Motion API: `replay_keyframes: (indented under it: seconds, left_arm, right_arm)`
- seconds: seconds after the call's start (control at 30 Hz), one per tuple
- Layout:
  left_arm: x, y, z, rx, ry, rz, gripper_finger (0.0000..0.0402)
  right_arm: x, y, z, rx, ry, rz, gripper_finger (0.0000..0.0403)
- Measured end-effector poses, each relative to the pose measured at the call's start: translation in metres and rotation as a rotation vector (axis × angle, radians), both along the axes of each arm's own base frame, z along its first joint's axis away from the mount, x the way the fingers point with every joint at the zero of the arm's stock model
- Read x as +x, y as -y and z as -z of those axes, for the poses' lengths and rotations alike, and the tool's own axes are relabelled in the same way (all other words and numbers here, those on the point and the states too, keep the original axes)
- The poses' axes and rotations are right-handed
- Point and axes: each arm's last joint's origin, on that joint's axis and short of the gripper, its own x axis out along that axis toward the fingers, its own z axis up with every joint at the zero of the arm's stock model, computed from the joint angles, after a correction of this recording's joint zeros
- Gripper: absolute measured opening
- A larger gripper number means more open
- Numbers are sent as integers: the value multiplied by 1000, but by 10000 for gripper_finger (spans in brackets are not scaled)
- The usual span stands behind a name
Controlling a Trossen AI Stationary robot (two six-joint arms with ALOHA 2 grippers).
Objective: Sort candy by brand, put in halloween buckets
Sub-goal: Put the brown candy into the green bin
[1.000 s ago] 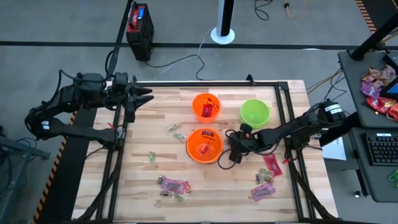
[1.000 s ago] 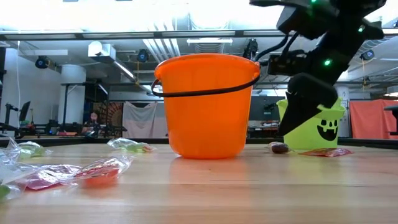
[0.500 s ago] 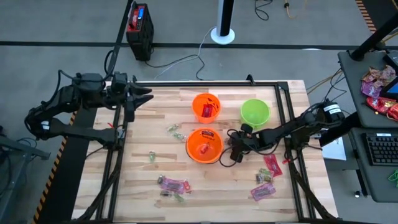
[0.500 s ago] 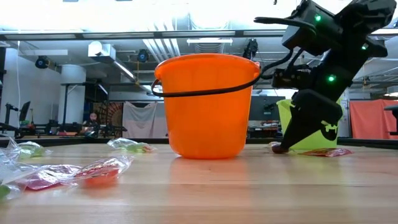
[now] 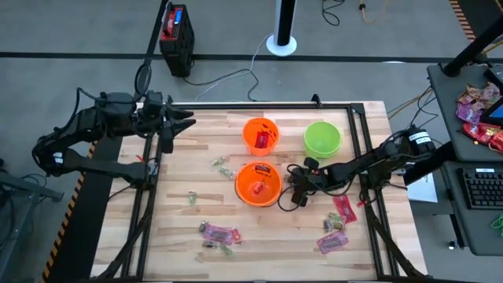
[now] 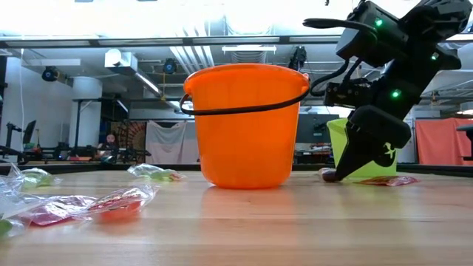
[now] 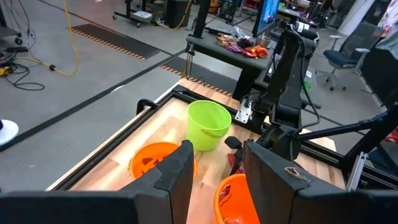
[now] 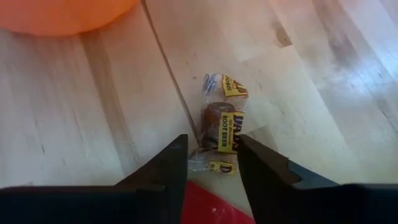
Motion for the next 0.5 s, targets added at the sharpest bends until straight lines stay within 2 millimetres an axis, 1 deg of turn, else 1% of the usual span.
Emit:
replay_keyframes:
  seconds: [0.17, 0.33, 0.5]
  left_arm:
    - [0, 0, 0, 0, 0, 0, 123]
    - [0, 0, 0, 0, 0, 0, 123]
    - [0, 0, 0, 0, -3, 0, 123]
  right_arm:
    - [0, 0, 0, -1, 1, 1, 66]
    - [-1, 0, -5, 3, 21, 1, 17]
    - [-5, 1, -20, 27, 60, 27, 9]
